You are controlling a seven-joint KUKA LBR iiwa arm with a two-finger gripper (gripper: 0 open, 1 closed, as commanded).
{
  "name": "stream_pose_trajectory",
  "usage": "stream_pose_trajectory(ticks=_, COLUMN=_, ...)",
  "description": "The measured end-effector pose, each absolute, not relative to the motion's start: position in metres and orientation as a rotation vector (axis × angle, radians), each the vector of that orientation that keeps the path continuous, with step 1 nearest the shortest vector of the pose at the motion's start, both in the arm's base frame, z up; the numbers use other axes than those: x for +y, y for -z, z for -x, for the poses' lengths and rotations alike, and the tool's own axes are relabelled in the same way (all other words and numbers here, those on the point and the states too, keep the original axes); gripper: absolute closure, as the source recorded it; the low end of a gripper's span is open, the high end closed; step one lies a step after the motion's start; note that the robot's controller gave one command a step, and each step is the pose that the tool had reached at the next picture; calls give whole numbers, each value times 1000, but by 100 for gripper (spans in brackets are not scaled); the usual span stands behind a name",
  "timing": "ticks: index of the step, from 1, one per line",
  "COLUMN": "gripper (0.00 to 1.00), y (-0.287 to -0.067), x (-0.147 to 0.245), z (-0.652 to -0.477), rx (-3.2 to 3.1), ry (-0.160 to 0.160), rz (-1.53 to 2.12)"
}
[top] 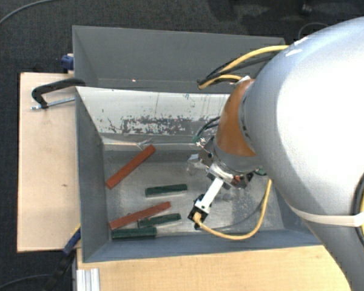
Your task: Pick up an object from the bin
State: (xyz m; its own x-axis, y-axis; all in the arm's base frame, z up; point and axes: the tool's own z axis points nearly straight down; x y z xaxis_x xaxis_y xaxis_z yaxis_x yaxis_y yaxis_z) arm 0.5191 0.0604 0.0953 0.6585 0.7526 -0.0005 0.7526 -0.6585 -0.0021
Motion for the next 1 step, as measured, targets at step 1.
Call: stream_pose_trajectory(ticks=1, gripper=0, y=-69, x=140, z=-495, rx=-1507, ry=-7, rz=2749)
